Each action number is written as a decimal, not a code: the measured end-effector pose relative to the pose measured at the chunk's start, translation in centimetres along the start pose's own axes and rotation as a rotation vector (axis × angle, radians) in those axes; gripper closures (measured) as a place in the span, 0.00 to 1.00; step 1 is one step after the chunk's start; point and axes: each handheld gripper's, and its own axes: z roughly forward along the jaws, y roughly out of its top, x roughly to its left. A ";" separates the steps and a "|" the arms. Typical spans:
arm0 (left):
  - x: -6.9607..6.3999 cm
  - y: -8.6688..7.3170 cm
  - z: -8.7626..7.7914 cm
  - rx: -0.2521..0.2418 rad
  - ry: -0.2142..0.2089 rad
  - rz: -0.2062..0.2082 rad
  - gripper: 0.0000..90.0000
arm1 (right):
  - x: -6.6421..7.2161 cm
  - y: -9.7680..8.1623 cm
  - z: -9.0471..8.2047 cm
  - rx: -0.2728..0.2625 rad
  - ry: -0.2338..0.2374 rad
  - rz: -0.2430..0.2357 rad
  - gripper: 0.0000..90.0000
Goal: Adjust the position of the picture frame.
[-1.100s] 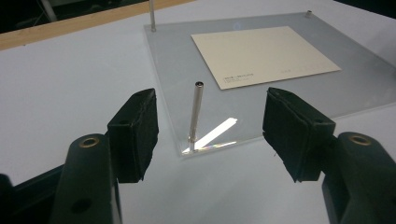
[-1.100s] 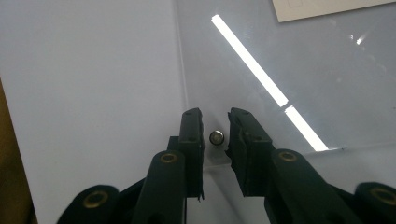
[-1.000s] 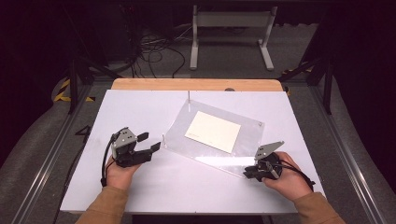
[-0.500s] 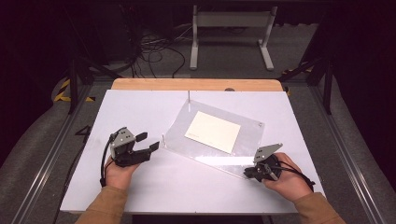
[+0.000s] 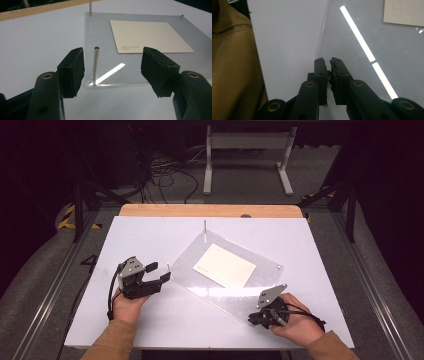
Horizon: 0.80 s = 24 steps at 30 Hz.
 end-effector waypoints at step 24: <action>0.9 -0.6 0.8 0.080 0.064 -0.040 0.41 | 2.3 2.0 0.4 -0.123 0.128 -0.044 0.86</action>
